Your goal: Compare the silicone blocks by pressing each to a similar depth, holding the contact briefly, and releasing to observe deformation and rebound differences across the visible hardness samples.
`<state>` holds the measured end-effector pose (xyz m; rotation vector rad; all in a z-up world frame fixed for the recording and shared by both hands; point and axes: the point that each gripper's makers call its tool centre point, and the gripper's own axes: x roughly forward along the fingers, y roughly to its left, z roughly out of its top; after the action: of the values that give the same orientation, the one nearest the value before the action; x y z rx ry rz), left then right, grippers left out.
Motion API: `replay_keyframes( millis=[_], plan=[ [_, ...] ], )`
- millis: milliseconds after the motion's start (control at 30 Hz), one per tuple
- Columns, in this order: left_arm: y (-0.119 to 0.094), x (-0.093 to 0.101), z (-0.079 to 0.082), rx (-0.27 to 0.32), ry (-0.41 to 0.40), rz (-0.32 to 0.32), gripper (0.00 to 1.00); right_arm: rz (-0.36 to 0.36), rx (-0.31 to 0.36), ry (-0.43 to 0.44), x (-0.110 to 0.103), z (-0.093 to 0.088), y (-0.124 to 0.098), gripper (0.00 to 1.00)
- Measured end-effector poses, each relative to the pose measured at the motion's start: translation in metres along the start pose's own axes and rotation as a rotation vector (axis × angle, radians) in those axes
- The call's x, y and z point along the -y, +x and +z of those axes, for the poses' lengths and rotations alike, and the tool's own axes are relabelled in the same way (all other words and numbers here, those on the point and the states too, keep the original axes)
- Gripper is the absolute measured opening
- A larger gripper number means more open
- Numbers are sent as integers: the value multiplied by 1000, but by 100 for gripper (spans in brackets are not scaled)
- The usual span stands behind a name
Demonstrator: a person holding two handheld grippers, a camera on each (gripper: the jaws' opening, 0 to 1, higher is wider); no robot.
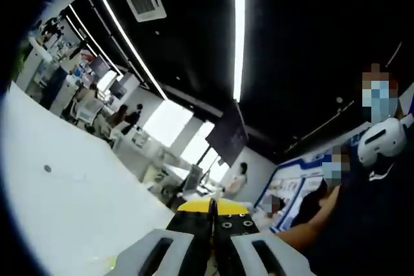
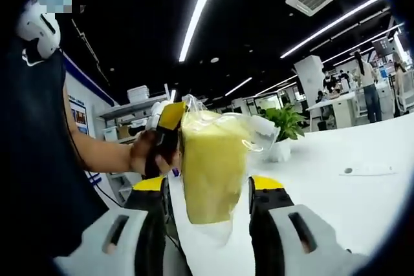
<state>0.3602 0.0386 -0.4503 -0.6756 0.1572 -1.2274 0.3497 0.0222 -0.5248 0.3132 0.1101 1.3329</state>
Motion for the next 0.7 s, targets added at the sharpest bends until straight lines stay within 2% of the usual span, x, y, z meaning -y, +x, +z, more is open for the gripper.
replay_keyframes(
  millis=[133,433,700],
  plan=[
    [0,2,-1,-3,-19,-12,0,0,15,12,0,3,1,41],
    [-2,4,4,18,-26,-14,0,10,21,16,-2,8,5,29],
    [-9,-1,6,21,-12,18,0,24,-28,49,-9,8,5,21]
  ],
)
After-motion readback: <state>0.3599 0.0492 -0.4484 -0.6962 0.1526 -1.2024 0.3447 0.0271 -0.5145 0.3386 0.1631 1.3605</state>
